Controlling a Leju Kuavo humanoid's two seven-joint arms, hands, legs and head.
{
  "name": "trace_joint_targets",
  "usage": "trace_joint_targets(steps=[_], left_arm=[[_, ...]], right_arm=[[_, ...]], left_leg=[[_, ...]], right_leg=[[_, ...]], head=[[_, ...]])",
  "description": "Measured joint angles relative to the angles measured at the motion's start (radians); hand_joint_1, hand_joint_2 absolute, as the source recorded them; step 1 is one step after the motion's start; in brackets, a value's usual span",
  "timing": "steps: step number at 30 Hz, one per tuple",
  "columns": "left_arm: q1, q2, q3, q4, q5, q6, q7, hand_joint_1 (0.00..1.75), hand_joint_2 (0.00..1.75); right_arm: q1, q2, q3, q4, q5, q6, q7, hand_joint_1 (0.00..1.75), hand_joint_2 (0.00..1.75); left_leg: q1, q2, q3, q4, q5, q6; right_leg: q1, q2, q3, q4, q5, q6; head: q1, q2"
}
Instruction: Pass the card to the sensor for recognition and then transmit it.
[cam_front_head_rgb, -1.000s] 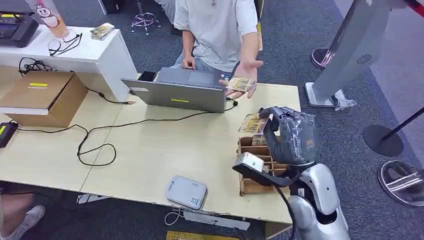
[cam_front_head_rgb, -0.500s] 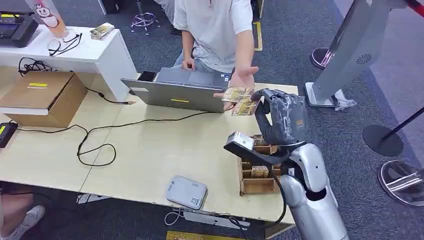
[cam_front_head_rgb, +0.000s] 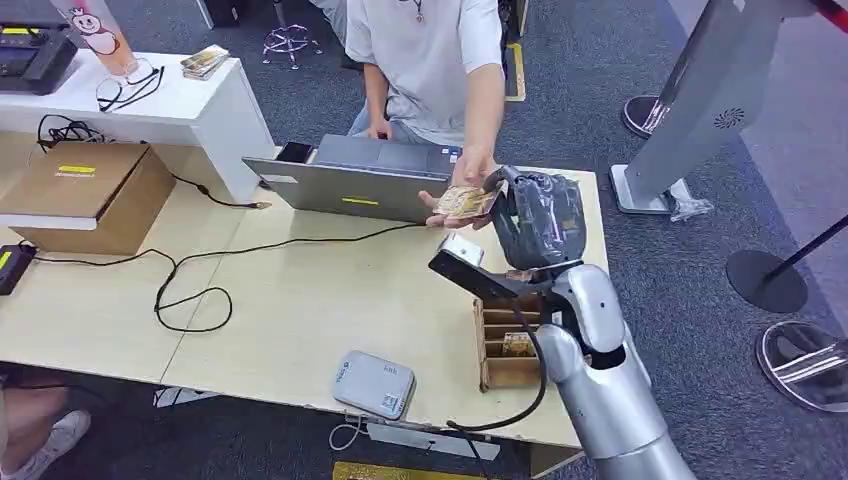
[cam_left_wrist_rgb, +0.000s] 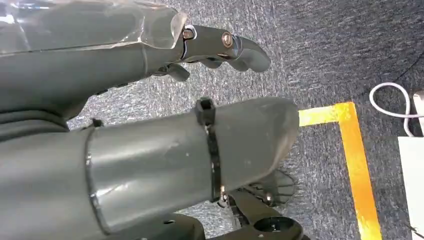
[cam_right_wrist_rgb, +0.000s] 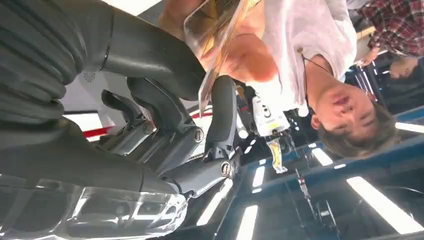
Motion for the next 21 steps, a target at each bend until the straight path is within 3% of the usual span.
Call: trace_joint_targets(steps=[2,3,4,5,14,15,21], left_arm=[[0.000,-0.001,0.000,0.000,0.002,0.002,0.000,0.00,0.00],[0.000,-0.001,0.000,0.001,0.003,0.003,0.000,0.00,0.00],[0.000,0.000,0.000,0.002,0.004,0.003,0.000,0.00,0.00],[0.000,0.000,0.000,0.003,0.005,0.003,0.000,0.00,0.00],[-0.001,0.002,0.001,0.007,0.018,0.003,-0.003,0.00,0.00],[-0.001,0.003,0.000,0.008,0.019,0.003,-0.003,0.00,0.00],[-0.001,0.005,0.001,0.008,0.022,0.008,0.002,0.00,0.00]], right_arm=[[-0.011,0.006,0.003,0.023,0.000,0.000,0.002,1.75,1.75],[-0.016,0.008,0.005,0.036,0.001,0.000,0.003,1.03,1.75],[-0.019,0.010,0.006,0.045,0.001,0.000,0.003,0.59,1.75],[-0.022,0.013,0.007,0.056,0.002,0.000,0.004,0.00,1.75],[-0.048,0.024,0.024,0.109,0.020,-0.018,0.033,0.00,1.75],[-0.049,0.024,0.025,0.112,0.020,-0.019,0.034,0.00,0.00],[-0.053,0.024,0.031,0.126,0.032,-0.030,0.033,0.00,0.00]], left_leg=[[0.000,0.000,0.000,0.000,0.000,0.000],[0.000,0.000,0.000,0.000,0.000,0.000],[0.000,0.000,0.000,0.000,0.000,0.000],[0.000,0.000,0.000,0.000,0.000,0.000],[0.000,0.000,0.000,0.000,0.000,0.000],[0.000,0.000,0.000,0.000,0.000,0.000],[0.000,0.000,0.000,0.000,0.000,0.000]], right_leg=[[0.000,0.000,0.000,0.000,0.000,0.000],[0.000,0.000,0.000,0.000,0.000,0.000],[0.000,0.000,0.000,0.000,0.000,0.000],[0.000,0.000,0.000,0.000,0.000,0.000],[0.000,0.000,0.000,0.000,0.000,0.000],[0.000,0.000,0.000,0.000,0.000,0.000],[0.000,0.000,0.000,0.000,0.000,0.000]], head=[[0.000,0.000],[0.000,0.000],[0.000,0.000],[0.000,0.000],[0.000,0.000],[0.000,0.000],[0.000,0.000]])
